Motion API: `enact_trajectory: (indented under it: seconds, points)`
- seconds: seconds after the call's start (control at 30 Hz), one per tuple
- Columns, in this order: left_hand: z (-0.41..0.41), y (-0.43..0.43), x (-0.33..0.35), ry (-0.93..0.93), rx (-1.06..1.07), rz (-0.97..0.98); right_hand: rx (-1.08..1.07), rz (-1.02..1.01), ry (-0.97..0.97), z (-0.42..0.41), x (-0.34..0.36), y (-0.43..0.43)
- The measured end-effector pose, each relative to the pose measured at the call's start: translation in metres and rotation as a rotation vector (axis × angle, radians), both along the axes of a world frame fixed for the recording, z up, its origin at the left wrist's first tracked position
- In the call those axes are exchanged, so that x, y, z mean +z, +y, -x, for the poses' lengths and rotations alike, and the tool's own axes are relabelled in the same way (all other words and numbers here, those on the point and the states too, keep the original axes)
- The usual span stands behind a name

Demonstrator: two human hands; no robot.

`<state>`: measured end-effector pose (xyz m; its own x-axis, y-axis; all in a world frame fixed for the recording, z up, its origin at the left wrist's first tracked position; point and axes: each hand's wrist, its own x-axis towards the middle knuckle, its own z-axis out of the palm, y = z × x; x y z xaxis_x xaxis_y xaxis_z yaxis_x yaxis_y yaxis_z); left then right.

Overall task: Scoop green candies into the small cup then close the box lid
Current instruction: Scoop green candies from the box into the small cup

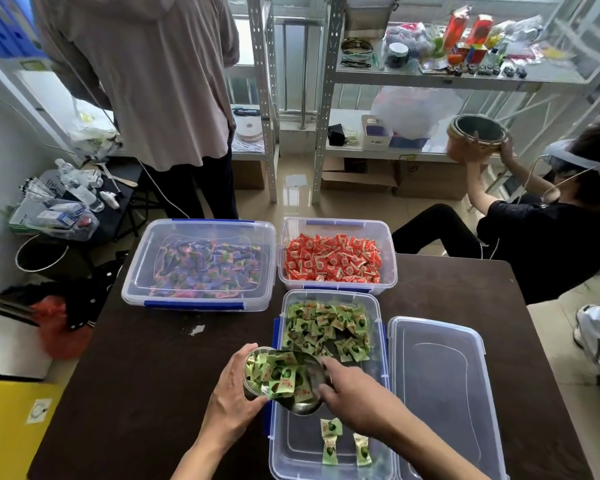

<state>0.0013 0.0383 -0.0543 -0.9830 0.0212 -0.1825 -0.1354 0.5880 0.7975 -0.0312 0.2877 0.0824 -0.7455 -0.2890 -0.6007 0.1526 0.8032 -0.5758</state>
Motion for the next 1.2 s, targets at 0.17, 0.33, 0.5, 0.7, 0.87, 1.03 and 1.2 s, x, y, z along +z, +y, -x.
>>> enact_trajectory:
  seconds: [0.17,0.33,0.5,0.7,0.87,1.03,1.2]
  points:
    - [0.0,0.001,-0.001,0.017,0.002,-0.024,0.203,-0.209,0.142,0.008,0.015,-0.033]
    - [-0.001,-0.002,-0.008,0.014,0.032,-0.019,0.354,-0.368,0.277,0.013,0.025,-0.06]
    - [-0.001,-0.004,-0.008,0.007,0.029,-0.044,0.404,-0.397,0.301,0.013,0.032,-0.061]
    - [0.001,-0.006,-0.012,0.001,0.021,-0.028,0.142,-0.184,0.039,0.012,0.038,-0.009]
    - [0.002,-0.005,-0.012,-0.022,0.016,-0.011,-0.469,0.197,-0.452,-0.003,-0.023,0.048]
    - [0.007,-0.008,-0.014,-0.021,-0.032,0.02,-1.257,0.712,-1.007,-0.04,-0.091,0.037]
    - [0.009,-0.01,-0.016,-0.08,-0.07,0.042,-1.555,0.802,-0.897,-0.031,-0.135,0.027]
